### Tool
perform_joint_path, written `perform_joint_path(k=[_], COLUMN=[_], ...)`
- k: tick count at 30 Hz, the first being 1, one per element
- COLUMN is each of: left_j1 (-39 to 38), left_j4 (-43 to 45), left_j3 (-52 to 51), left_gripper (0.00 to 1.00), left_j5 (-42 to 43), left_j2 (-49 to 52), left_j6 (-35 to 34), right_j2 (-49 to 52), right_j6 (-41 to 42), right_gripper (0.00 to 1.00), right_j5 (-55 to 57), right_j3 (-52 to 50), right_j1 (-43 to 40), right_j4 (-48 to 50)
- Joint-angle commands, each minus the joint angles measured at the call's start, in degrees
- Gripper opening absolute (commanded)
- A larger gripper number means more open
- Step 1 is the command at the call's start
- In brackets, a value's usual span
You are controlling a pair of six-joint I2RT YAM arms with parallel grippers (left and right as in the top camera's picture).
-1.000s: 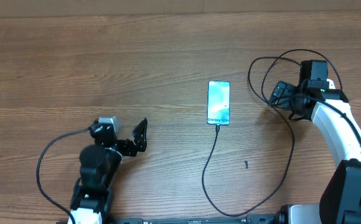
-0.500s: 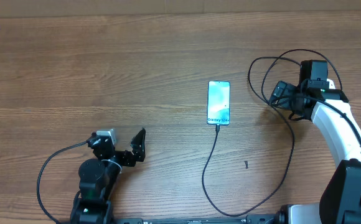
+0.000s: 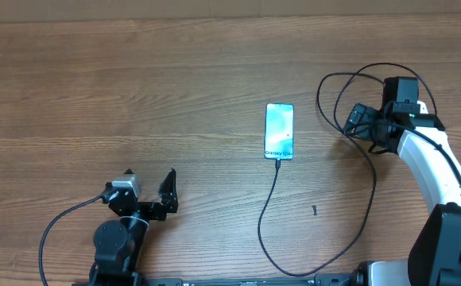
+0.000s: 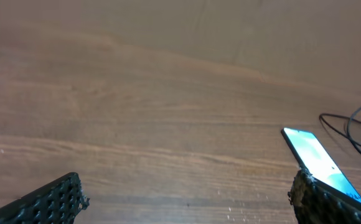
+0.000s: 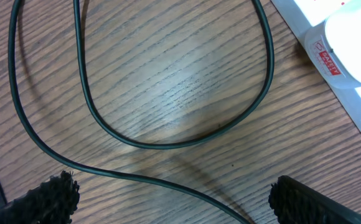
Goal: Plug charger to phone and switch on socket
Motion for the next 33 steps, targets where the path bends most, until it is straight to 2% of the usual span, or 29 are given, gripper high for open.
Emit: perform_joint_path(k=[1, 6, 12, 33], left_j1=[0.5, 0.5, 0.5, 0.5], left_j4=[-0.3, -0.3, -0.4, -0.3], left_j3=[-0.2, -0.2, -0.2, -0.2], left_gripper=[1.0, 1.0, 1.0, 1.0], left_j5=[-1.4, -1.6, -1.8, -1.8], left_j2=[-2.7, -7.3, -7.4, -7.3], left_j6=[4.8, 8.8, 11.1, 11.1], right_j2=[-1.4, -1.4, -1.4, -1.4], right_j6=[0.0, 0.0, 0.0, 0.0], right_gripper=[1.0, 1.0, 1.0, 1.0], right_j5=[0.2, 0.2, 0.2, 0.2], right_j3=[-0.3, -0.3, -0.3, -0.3], right_j1=[0.0, 0.0, 0.0, 0.0], right_j4=[0.4, 0.4, 0.4, 0.4])
